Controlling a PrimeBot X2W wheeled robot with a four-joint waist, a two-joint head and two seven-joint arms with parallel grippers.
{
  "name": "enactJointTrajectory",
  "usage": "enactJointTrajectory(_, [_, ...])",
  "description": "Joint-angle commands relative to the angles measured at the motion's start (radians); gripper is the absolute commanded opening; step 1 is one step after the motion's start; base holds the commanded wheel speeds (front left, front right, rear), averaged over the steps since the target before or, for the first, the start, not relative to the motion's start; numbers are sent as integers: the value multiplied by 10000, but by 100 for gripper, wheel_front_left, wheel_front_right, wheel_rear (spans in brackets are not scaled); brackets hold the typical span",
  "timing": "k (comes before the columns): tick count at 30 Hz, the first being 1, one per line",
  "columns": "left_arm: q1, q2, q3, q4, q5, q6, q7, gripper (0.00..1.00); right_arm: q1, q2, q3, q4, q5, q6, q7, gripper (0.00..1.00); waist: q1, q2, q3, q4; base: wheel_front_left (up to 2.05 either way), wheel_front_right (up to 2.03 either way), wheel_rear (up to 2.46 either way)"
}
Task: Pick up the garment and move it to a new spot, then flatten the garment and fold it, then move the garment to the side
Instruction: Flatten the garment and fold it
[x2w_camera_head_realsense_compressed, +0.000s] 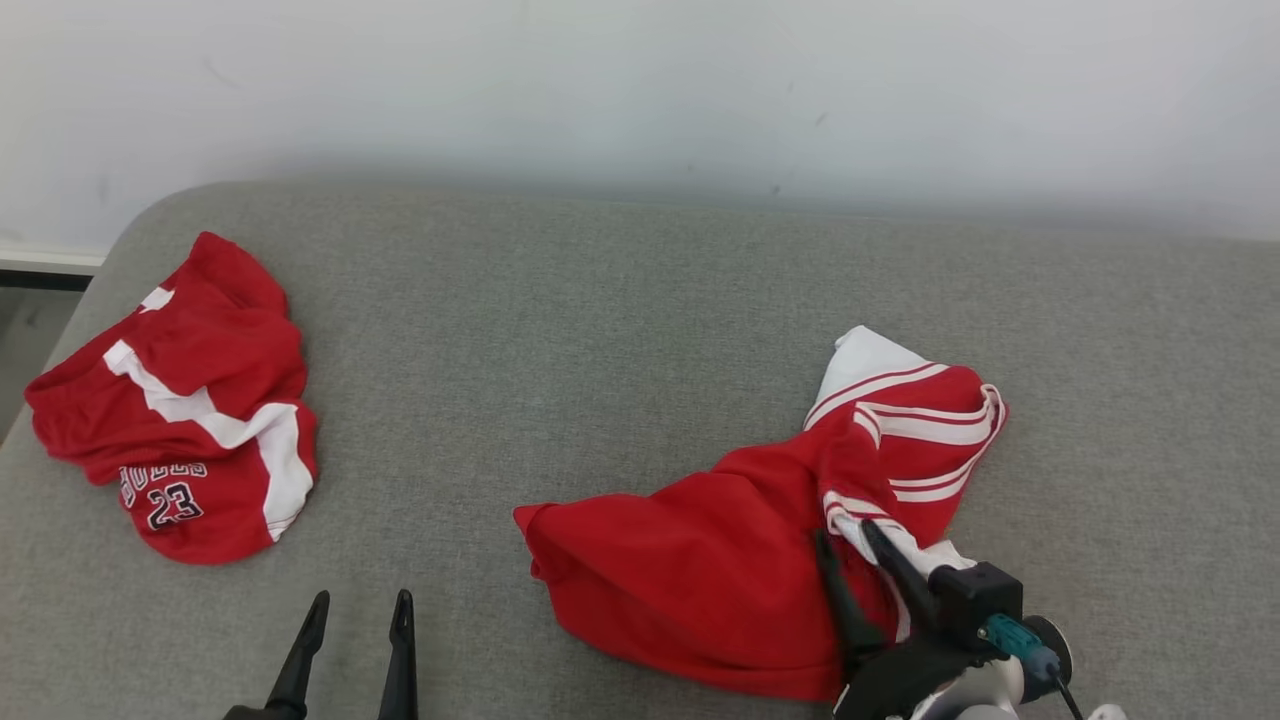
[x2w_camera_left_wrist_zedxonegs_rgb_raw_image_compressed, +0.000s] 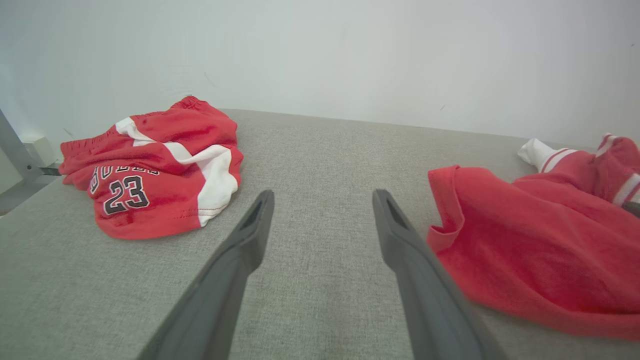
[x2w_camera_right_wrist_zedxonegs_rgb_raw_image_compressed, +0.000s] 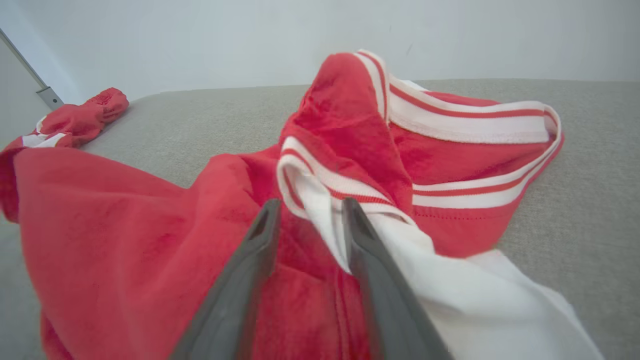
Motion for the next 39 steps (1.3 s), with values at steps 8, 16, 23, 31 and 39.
enactJointTrajectory(8, [34, -10, -18, 72, -71, 11, -31, 100, 1438, -32, -630, -2543, 581, -17, -4, 100, -1, -1, -207, -461, 0, 0, 0])
enactJointTrajectory(16, [159, -9, -60, 89, -77, 11, -31, 100, 1759, -187, -1803, -2614, 350, -17, -3, 100, -1, -1, -356, -679, 0, 0, 0])
enactJointTrajectory(23, [219, -9, -160, 130, -51, 11, -31, 100, 1149, -262, -1930, -959, 178, -17, -4, 100, -1, -1, -482, -445, 0, 0, 0])
enactJointTrajectory(31, [326, -7, -119, 117, -19, 11, -31, 100, 592, -188, -2161, 370, 195, -17, -4, 0, -1, -1, -506, -268, 0, 0, 0])
enactJointTrajectory(39, [354, -10, -54, 107, -133, 11, -31, 100, 1124, -61, -2599, -531, 917, -17, -4, 0, -1, -1, -401, -469, 0, 0, 0])
